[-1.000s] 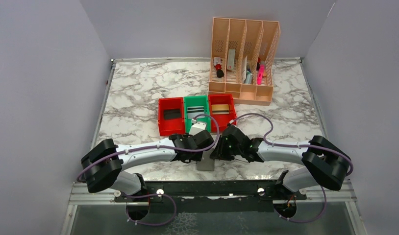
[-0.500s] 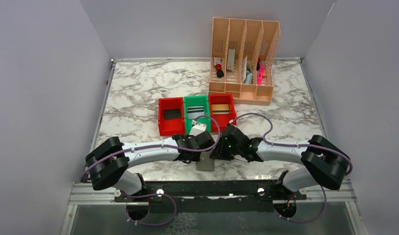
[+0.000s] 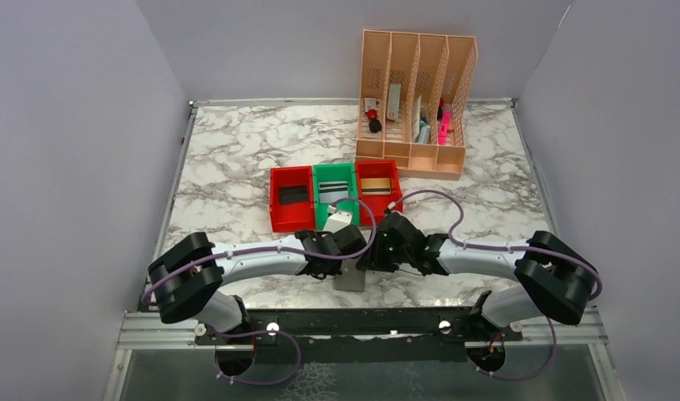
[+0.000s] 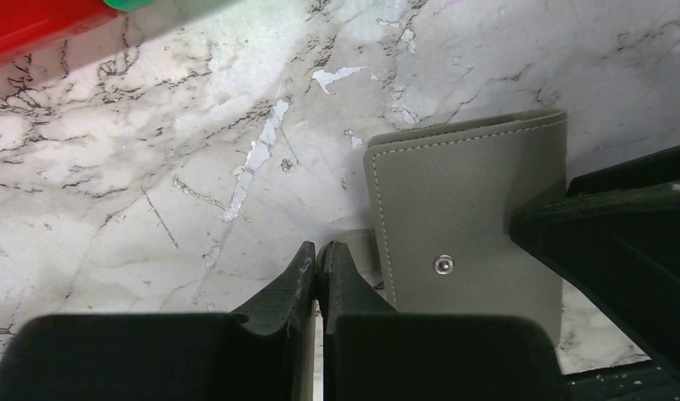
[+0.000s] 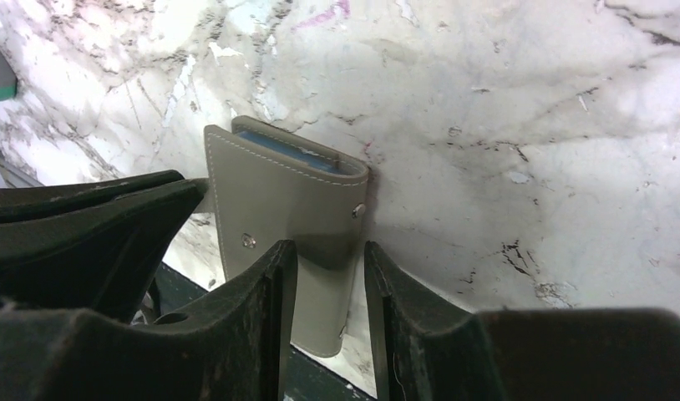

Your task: Take the credit cards out of the card holder

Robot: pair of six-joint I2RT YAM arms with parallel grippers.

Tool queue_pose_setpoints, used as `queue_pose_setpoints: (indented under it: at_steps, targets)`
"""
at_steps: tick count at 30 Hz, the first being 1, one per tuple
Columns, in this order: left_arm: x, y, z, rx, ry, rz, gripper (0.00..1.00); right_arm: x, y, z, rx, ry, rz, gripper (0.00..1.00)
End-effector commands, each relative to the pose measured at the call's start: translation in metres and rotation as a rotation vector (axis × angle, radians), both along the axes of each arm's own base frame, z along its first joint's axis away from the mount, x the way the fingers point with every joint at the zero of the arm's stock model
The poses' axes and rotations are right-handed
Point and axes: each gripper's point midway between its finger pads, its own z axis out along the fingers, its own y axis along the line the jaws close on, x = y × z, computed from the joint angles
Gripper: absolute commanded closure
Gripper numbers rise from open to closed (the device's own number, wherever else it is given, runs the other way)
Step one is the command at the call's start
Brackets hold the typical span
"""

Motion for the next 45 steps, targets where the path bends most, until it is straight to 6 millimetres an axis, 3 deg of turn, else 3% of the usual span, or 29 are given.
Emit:
queue_pose_setpoints:
  at_steps: [1,11,14,18,27,30,33,35,38,45]
  targets:
    - [0.015,-0.006,0.031,-0.093,-0.104,0.031,1.00,0.012,0.010,0.030,0.032,-0.105,0.077,0.58]
    - [0.015,-0.017,0.092,-0.342,-0.213,-0.012,1.00,0.037,-0.017,0.064,-0.090,-0.255,-0.006,0.26]
    - [0.011,-0.031,0.103,-0.420,-0.208,-0.057,1.00,0.037,-0.033,0.066,-0.065,-0.254,-0.122,0.24]
    - [0.005,-0.051,0.110,-0.516,-0.189,-0.115,1.00,0.036,-0.038,0.070,0.031,-0.289,-0.186,0.22]
    - [0.005,-0.060,0.123,-0.590,-0.206,-0.125,1.00,0.042,-0.056,0.087,0.139,-0.421,-0.277,0.18]
    - [0.008,-0.052,0.116,-0.561,-0.212,-0.083,1.00,0.039,-0.058,0.088,0.144,-0.419,-0.272,0.18]
    - [0.010,-0.038,0.102,-0.503,-0.201,-0.013,1.00,0.033,-0.049,0.087,0.140,-0.399,-0.205,0.24]
    - [0.009,-0.031,0.094,-0.482,-0.191,0.010,1.00,0.026,-0.037,0.084,0.143,-0.352,-0.141,0.34]
    - [0.004,-0.016,0.078,-0.442,-0.165,0.059,1.00,0.017,-0.017,0.078,0.156,-0.293,-0.036,0.40]
    - [-0.009,0.022,0.053,-0.402,-0.138,0.171,1.00,0.004,0.015,0.064,0.196,-0.182,0.095,0.45]
